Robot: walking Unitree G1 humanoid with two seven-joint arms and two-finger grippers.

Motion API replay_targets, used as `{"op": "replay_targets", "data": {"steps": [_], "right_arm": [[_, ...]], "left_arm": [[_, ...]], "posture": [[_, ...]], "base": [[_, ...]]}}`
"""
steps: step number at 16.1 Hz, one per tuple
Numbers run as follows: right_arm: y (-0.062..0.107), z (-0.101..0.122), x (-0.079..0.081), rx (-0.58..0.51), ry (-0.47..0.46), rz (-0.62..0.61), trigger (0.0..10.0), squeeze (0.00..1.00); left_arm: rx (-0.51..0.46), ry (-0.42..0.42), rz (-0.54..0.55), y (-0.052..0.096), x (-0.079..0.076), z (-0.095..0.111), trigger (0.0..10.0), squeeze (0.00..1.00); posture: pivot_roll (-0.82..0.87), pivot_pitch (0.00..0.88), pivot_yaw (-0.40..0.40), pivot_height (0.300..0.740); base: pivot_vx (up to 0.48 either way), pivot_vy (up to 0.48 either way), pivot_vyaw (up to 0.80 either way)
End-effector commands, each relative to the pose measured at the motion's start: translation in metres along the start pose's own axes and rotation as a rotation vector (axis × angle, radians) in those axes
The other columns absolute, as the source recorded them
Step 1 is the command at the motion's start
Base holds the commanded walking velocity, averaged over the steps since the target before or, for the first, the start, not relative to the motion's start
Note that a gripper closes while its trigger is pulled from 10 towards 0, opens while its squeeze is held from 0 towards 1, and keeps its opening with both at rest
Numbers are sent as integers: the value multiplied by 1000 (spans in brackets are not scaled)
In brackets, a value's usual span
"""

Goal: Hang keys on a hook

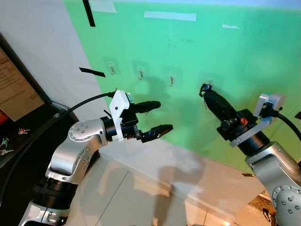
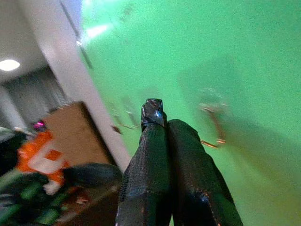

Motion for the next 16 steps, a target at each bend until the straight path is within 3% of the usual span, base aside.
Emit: {"op": "replay_targets", "data": {"steps": [1,2,6,7,8,10,13,16], "right_arm": [[-2,9,20,-41,-23,91,10000,0],[1,13,43,-65,-56,216,10000,0],[-4,9,47,-44,-27,238,10000,0],[-7,9,42,-37,14,217,10000,0],[-15,5,27,7,168,124,10000,0],[-26,17,6,-20,281,-19,10000,0],[-26,26,-10,-50,351,-142,10000,0],[-24,26,-14,-41,376,-176,10000,0]], "left_arm": [[22,-3,0,0,2,-1,10000,0],[30,-3,-1,1,1,-3,10000,0],[33,-7,-1,1,0,-4,10000,0],[33,-7,0,2,0,-5,10000,0],[33,-6,1,2,0,-5,10000,0],[33,-6,2,2,0,-6,10000,0],[30,-4,0,2,-1,-7,10000,0],[32,-2,-4,2,-2,-7,10000,0]], "posture": [[-183,0,156,740],[-179,0,150,740],[-171,0,141,740],[-171,0,137,740],[-171,0,136,740],[-173,0,136,740],[-177,0,135,740],[-181,0,140,740]], "base": [[0,0,0],[0,0,0],[0,0,0],[0,0,0],[0,0,0],[0,0,0],[0,0,0],[0,0,0]]}}
Point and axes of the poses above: a point about 5 cm out from each wrist's last joint towards the gripper, its own y axis pointing back from the gripper into the wrist, its own z axis along the axis of the wrist's last joint, x = y × z, the point moved 6 cm from there along -y, pointing out of the wrist towards the gripper, and after that the axes turned 12 degrees about y, right-handed, at the moved point
